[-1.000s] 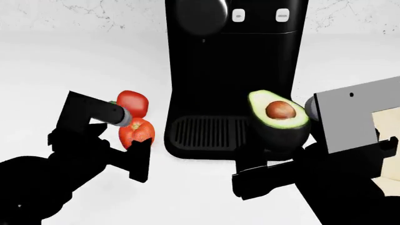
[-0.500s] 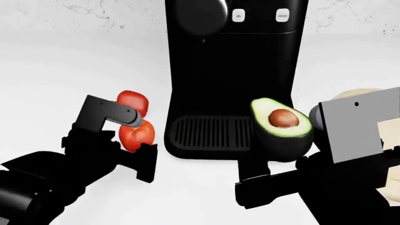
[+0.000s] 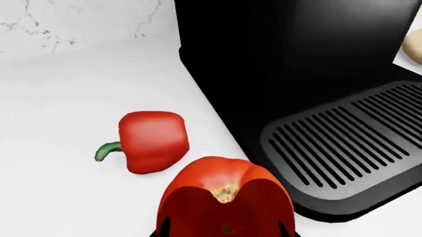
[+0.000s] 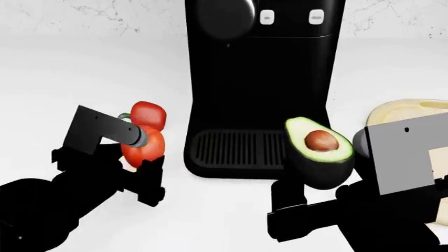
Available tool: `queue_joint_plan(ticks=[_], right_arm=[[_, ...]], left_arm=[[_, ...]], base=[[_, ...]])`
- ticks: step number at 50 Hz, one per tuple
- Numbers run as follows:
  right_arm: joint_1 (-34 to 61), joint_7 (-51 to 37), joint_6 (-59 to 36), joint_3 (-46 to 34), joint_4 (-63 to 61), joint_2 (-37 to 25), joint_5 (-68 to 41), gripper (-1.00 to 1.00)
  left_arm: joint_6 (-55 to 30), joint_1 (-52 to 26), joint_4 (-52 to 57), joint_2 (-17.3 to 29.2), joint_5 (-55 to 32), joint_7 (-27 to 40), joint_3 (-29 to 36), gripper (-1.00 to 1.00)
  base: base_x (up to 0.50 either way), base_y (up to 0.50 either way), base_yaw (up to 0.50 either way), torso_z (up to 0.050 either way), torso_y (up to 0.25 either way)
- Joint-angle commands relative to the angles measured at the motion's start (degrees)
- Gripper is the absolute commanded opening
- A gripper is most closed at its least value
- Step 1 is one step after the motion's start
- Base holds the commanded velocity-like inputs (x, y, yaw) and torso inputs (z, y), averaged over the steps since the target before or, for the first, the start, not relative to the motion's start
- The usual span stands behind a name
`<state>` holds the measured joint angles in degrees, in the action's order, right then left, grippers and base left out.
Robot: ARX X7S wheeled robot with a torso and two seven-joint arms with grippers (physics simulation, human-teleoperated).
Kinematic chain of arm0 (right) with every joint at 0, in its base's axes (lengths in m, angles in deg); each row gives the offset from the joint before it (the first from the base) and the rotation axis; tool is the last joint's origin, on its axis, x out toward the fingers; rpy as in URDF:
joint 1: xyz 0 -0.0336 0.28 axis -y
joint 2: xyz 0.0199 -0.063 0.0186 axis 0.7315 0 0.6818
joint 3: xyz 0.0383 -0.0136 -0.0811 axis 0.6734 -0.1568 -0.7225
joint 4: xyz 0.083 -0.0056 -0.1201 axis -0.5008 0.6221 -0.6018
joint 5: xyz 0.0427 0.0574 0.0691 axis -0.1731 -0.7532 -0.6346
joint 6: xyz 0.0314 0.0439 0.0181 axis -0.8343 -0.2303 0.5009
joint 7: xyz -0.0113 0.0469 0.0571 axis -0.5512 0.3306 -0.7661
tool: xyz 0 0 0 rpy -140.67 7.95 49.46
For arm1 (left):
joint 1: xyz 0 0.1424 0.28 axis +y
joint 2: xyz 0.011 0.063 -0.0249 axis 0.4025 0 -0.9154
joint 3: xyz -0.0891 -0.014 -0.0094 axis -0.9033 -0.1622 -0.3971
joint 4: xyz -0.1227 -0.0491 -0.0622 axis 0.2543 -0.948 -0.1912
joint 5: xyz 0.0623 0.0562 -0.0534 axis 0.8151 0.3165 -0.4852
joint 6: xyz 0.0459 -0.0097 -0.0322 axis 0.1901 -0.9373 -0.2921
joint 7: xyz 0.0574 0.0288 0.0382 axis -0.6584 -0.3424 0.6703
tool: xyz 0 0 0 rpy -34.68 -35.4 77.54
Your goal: Place the avocado, onion, tomato and bell pepper on the cutting board.
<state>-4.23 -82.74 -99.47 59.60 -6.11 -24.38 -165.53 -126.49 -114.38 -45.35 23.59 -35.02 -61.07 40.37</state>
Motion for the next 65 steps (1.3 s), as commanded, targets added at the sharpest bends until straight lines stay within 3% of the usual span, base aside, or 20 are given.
queue_joint_plan(ticks=[1,9,17,32,40,65], right_arm=[[-4.1,3.9,4.8,1.9,-1.9,-1.6,5.3,-1.00],[-7.8,4.7,7.6,4.1,-4.3,-3.0,7.1,-1.00],[-10.0,6.3,9.0,2.6,-4.5,-4.2,10.1,-1.00],[-9.8,4.3,7.6,3.0,-5.0,-4.4,7.1,-1.00],[-10.9,6.1,8.8,2.5,-6.2,-5.2,7.4,-1.00],[-12.0,8.1,11.0,1.0,-4.8,-5.1,8.8,-1.00]], left_arm=[[-8.1,9.0,24.7,6.7,-6.6,6.4,-7.8,-1.00],[-14.5,15.6,39.2,10.0,-13.4,10.8,-15.6,-1.00],[-17.6,15.2,42.3,10.5,-16.5,12.6,-19.2,-1.00],[-14.9,16.9,41.1,9.9,-15.8,12.1,-18.3,-1.00],[-14.1,19.7,42.1,10.2,-16.5,12.4,-19.7,-1.00],[-15.2,17.3,41.8,9.6,-17.7,13.6,-19.2,-1.00]], base=[[0.00,0.00,0.00,0.000,0.000],[0.00,0.00,0.00,0.000,0.000],[0.00,0.00,0.00,0.000,0.000],[-0.33,-0.21,0.00,0.000,0.001],[-0.01,-0.50,0.00,0.000,0.000],[0.04,-0.48,0.00,0.000,0.000]])
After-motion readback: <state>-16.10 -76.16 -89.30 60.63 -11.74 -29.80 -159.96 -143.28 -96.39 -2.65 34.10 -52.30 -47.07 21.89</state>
